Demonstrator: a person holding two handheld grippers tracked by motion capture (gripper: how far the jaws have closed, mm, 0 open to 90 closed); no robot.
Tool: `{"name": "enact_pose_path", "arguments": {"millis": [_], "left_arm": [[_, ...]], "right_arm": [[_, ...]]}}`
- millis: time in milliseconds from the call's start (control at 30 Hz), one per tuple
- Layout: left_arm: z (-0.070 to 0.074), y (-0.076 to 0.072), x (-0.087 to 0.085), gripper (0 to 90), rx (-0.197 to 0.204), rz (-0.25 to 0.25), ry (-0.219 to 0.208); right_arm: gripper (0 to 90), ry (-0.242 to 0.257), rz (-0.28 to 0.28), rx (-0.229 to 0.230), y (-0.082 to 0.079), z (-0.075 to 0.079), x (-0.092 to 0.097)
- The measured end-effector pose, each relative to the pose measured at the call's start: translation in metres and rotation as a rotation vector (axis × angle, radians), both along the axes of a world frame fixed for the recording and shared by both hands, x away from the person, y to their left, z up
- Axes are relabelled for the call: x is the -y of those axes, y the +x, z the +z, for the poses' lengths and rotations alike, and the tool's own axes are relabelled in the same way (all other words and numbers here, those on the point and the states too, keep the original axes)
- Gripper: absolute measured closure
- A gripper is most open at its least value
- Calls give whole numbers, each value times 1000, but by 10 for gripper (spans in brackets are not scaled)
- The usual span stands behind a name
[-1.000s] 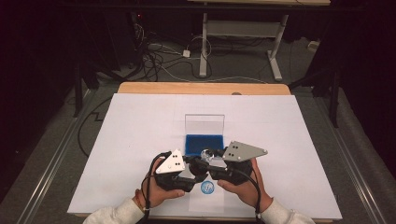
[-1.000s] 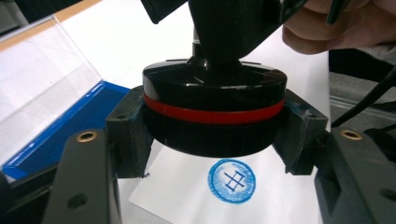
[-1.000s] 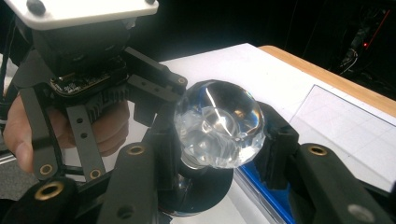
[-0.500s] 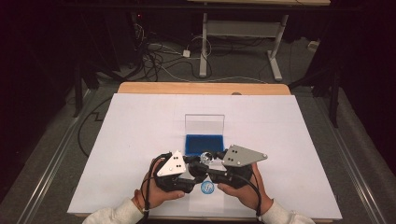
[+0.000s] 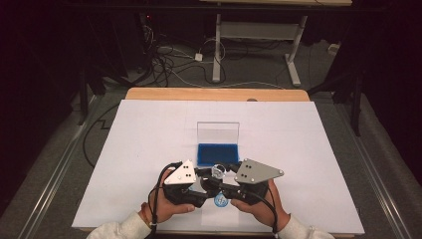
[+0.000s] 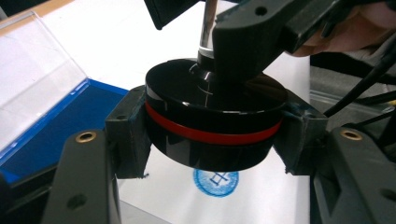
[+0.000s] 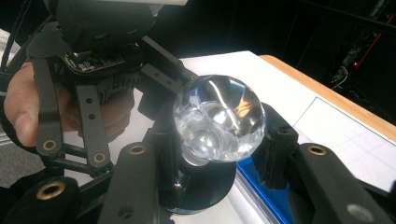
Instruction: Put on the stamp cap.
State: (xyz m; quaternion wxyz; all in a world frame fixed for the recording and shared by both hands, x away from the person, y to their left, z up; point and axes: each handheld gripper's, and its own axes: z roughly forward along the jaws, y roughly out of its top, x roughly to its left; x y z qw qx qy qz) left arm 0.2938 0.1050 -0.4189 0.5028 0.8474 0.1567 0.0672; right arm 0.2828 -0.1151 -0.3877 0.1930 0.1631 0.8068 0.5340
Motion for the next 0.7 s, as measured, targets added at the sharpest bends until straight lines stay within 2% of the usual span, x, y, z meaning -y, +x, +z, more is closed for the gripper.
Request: {"name": "enact_pose_path", "arguments": {"millis": [133, 233, 333, 400, 467, 500, 533, 600, 700], "left_arm": [[1, 0, 0, 362, -17, -13, -10], [1, -1, 1, 363, -6, -16, 20], [-2, 0, 2, 363, 31, -11, 51], [-5, -2, 3, 363, 71, -9, 77], [-8, -1, 4, 363, 71, -12, 81], [-9, -1, 4, 363, 83, 2, 88], [-9, -1, 4, 362, 79, 11, 80], [-11, 0, 3, 363, 70, 6, 80], [-11, -1, 5, 364, 87, 19, 108]], "right_arm": [[582, 1, 7, 18, -3, 1, -1], [584, -12, 9, 33, -5, 0, -2], [592, -44, 16, 35, -4, -2, -4], [602, -48, 26, 23, -3, -4, -4], [616, -43, 35, -1, -1, -6, -4], [661, -43, 39, -11, 0, -7, -4], [749, -28, 69, -33, 0, -8, -4], [749, -43, 55, -21, 0, -10, -5], [749, -39, 60, -30, 2, -12, -5]]}}
